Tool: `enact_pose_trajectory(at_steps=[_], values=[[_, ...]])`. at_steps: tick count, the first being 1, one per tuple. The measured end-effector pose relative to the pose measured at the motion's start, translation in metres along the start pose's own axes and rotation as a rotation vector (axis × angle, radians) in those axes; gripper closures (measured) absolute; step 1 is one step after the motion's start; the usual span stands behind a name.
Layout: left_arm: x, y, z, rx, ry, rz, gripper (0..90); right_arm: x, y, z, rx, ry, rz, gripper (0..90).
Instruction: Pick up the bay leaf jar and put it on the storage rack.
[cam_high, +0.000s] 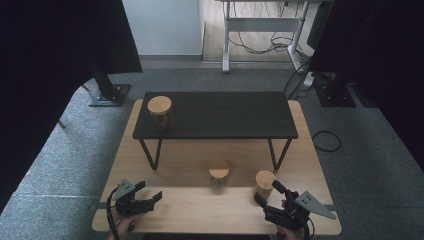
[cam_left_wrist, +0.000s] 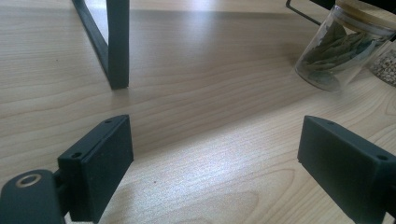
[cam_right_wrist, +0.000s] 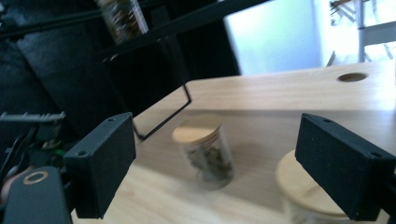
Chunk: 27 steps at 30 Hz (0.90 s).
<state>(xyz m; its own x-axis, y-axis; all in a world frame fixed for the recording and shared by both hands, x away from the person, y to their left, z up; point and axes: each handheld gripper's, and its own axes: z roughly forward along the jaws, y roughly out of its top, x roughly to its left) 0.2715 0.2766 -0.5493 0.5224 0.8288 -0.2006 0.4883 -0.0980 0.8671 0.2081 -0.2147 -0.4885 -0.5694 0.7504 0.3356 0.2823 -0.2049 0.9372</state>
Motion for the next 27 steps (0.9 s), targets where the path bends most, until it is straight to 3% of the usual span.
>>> enact_pose_trajectory(at_steps=[5, 17, 21, 27], values=[[0.002, 0.0, 0.0, 0.002, 0.002, -0.018, 10.6, 0.008, -0.007, 0.004, 0.013, 0.018, -0.018, 11.6], [0.002, 0.001, 0.002, 0.014, 0.002, -0.017, 10.9, 0.023, -0.02, 0.02, 0.063, 0.072, -0.058, 11.3], [0.003, 0.002, 0.003, 0.01, -0.009, -0.027, 11.3, 0.028, -0.025, 0.028, 0.088, 0.075, -0.067, 11.2], [0.002, 0.002, 0.003, 0.013, -0.009, -0.011, 11.4, 0.033, -0.03, 0.042, 0.114, 0.068, -0.095, 11.0]])
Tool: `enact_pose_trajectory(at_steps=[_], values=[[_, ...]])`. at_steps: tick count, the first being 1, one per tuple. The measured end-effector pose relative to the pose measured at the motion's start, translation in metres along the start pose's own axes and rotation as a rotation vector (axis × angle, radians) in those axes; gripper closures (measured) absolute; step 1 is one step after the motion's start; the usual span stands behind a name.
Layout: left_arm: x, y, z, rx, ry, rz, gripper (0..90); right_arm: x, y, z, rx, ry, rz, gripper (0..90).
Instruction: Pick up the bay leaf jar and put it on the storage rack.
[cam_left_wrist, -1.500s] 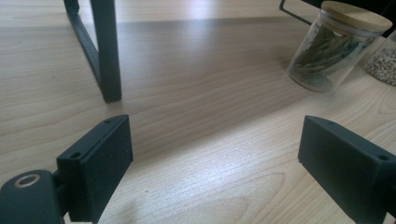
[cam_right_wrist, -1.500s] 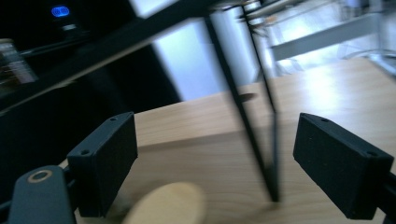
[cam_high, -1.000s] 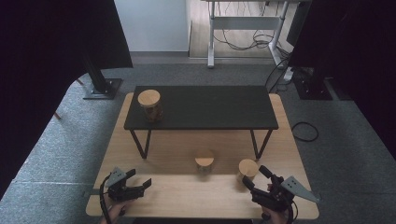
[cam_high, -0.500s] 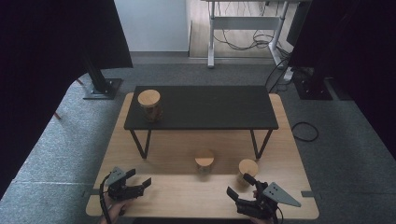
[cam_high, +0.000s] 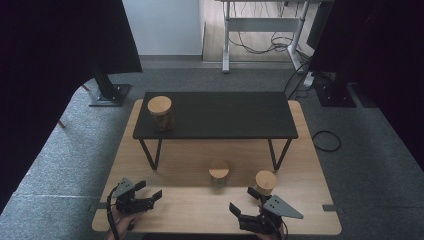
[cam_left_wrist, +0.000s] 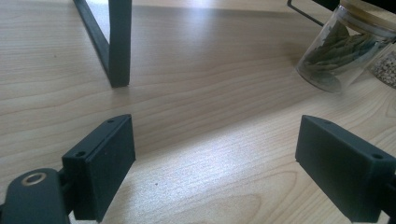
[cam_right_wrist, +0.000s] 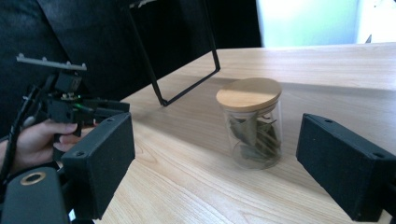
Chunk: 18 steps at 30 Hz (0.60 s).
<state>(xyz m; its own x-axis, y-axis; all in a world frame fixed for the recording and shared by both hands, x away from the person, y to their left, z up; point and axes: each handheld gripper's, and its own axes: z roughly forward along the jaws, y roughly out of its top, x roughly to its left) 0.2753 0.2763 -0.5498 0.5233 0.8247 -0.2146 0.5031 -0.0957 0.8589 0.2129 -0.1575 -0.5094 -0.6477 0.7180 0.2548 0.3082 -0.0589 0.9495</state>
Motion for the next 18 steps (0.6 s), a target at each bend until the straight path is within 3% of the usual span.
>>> enact_pose_trajectory(at_steps=[6, 18], values=[[-0.001, 0.0, 0.0, 0.004, 0.002, 0.004, 11.3, 0.003, -0.001, 0.014, 0.025, -0.006, -0.031, 10.9], [-0.002, 0.0, 0.0, 0.007, 0.01, 0.011, 11.3, 0.005, 0.0, 0.038, 0.064, -0.008, -0.04, 11.5]])
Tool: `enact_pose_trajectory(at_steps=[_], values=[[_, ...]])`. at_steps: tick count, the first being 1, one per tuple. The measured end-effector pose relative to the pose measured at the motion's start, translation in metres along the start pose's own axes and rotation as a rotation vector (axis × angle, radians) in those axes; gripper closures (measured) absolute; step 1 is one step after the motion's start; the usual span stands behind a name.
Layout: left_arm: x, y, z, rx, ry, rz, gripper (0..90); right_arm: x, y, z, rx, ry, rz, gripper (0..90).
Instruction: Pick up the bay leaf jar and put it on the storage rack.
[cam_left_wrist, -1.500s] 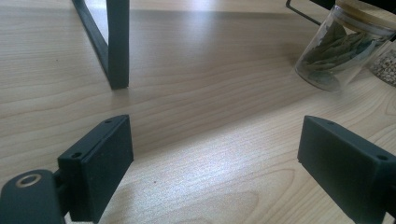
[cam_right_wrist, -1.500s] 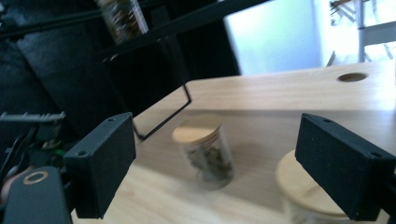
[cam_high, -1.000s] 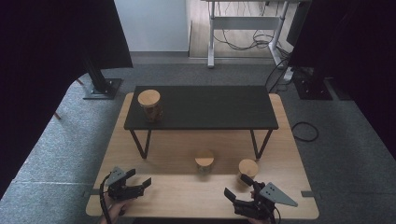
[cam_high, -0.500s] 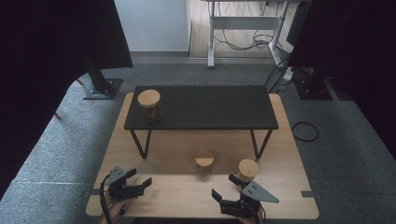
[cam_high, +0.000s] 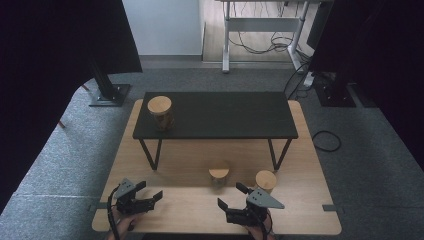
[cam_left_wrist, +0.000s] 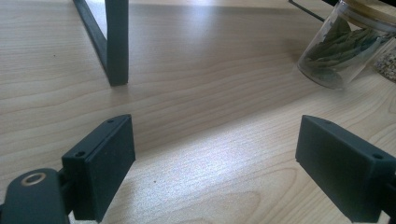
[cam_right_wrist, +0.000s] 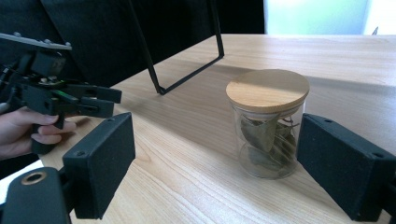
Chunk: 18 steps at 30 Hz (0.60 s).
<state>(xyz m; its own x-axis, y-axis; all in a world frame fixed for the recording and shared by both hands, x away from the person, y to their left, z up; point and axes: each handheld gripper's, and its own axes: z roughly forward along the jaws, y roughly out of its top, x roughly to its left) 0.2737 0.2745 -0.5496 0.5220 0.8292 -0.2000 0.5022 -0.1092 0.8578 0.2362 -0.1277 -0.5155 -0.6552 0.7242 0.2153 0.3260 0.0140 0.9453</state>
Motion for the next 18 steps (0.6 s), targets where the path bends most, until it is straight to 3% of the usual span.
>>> enact_pose_trajectory(at_steps=[18], values=[[0.0, 0.0, 0.0, 0.001, 0.002, 0.001, 11.2, -0.003, -0.005, 0.034, 0.043, -0.103, -0.01, 11.1]])
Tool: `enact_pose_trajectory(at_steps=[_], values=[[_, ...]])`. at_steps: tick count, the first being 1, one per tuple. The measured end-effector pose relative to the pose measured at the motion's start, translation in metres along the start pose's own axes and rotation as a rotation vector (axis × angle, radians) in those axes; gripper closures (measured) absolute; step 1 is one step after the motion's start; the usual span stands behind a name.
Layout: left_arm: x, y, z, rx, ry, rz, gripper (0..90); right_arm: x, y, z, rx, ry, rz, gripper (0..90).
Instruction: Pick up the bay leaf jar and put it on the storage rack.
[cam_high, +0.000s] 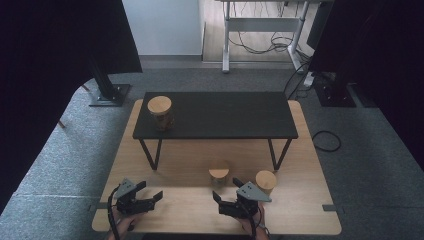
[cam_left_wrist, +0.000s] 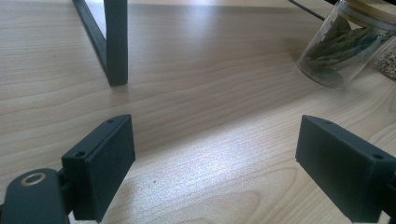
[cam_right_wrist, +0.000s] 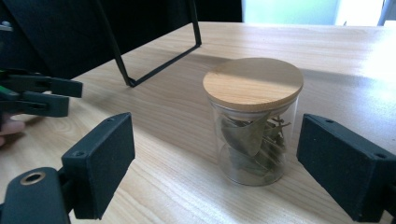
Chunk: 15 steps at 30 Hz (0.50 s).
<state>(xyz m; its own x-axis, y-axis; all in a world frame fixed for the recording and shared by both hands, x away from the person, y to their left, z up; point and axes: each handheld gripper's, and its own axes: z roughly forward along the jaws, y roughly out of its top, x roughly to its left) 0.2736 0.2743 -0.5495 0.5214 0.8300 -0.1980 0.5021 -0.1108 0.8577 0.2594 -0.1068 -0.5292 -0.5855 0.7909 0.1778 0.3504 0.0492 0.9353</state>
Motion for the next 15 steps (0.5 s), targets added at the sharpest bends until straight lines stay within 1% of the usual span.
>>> enact_pose_trajectory(at_steps=[2, 5, 10, 11, 13, 15], values=[[0.0, 0.0, 0.0, 0.0, -0.001, 0.0, 11.2, 0.0, -0.001, 0.004, 0.007, -0.008, -0.003, 11.0], [0.0, 0.0, 0.0, 0.001, -0.003, 0.0, 11.2, 0.001, -0.002, 0.011, 0.021, -0.023, -0.03, 10.9], [0.0, 0.0, 0.0, 0.0, -0.003, 0.0, 11.2, 0.0, -0.002, 0.018, 0.034, -0.039, -0.035, 10.9], [0.0, 0.0, 0.0, 0.0, -0.004, -0.001, 11.2, 0.0, -0.002, 0.022, 0.043, -0.052, -0.048, 10.8], [0.0, 0.0, 0.0, 0.0, -0.005, -0.001, 11.2, 0.0, -0.002, 0.026, 0.049, -0.066, -0.054, 10.8], [0.0, 0.0, 0.0, 0.001, -0.006, 0.0, 11.2, -0.001, -0.002, 0.029, 0.052, -0.07, -0.054, 10.7]])
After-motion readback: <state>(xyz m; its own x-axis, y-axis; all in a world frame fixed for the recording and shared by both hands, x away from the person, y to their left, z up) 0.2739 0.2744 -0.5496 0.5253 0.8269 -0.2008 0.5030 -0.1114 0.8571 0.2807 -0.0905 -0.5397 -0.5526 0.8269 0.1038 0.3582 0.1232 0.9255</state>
